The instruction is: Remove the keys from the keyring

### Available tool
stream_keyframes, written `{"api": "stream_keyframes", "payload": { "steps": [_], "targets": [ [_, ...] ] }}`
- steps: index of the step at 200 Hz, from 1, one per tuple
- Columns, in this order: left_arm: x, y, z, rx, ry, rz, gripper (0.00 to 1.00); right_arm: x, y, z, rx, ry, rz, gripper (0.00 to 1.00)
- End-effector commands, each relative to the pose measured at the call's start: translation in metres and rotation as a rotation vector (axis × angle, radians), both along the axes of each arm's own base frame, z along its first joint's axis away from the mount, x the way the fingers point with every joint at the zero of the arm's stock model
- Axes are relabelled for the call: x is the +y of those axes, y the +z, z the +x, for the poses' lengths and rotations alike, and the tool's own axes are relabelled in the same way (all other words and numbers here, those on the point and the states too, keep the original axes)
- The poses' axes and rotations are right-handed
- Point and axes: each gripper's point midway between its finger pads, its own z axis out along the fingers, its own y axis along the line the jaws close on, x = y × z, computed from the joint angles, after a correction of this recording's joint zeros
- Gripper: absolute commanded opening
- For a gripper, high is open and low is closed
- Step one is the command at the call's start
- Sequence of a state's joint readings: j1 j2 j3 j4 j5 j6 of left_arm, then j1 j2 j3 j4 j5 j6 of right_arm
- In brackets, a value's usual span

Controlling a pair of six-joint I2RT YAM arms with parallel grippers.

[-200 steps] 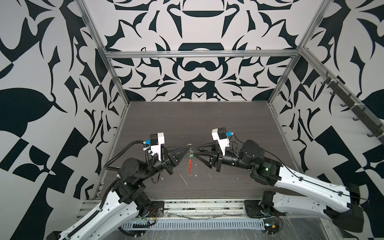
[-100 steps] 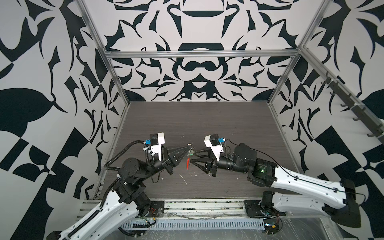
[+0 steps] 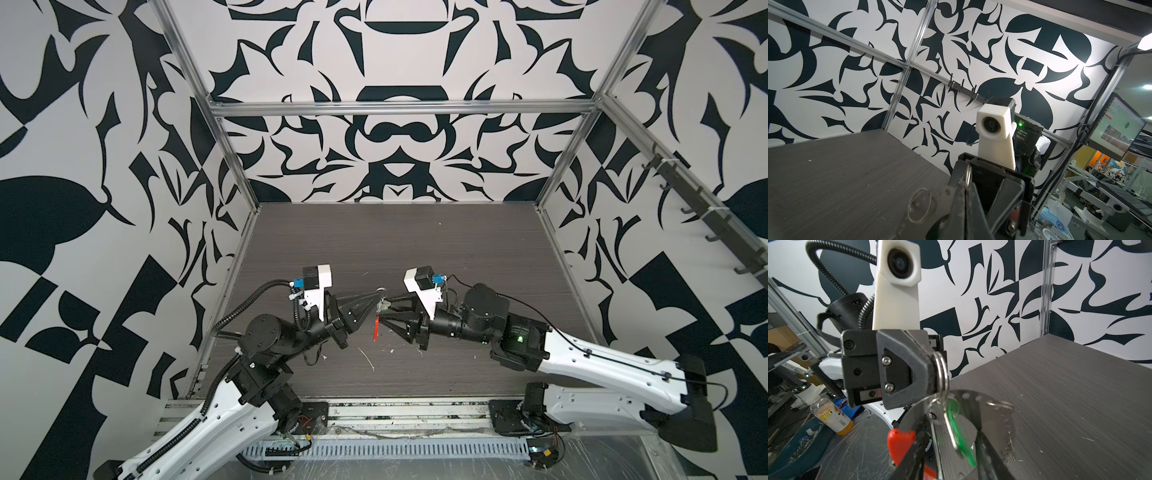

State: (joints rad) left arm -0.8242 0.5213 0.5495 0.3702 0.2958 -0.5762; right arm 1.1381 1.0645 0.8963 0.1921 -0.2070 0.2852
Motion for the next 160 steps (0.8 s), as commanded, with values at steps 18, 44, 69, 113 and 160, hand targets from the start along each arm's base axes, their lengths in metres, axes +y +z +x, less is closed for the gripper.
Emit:
{"api": "stream_keyframes", "payload": {
  "steps": [18, 44, 69, 113, 160],
  "targets": [
    [0.003, 0.006, -0.004, -0.026, -0.006, -0.025, 0.0, -0.002, 0.037, -0.005, -0.058, 0.011, 0.091, 0.27],
    [0.003, 0.006, -0.004, -0.027, -0.004, -0.024, 0.0, -0.004, 0.036, -0.004, -0.056, 0.004, 0.088, 0.17],
    [0.005, 0.007, -0.004, -0.029, 0.003, -0.026, 0.0, -0.006, 0.035, -0.005, -0.054, -0.001, 0.087, 0.06],
    [0.01, 0.009, -0.007, -0.043, 0.011, -0.037, 0.0, -0.012, 0.031, -0.005, -0.043, -0.024, 0.085, 0.0],
    [0.013, 0.01, -0.011, -0.055, 0.01, -0.029, 0.0, -0.024, 0.031, 0.0, -0.045, -0.081, 0.085, 0.0]
  ]
}}
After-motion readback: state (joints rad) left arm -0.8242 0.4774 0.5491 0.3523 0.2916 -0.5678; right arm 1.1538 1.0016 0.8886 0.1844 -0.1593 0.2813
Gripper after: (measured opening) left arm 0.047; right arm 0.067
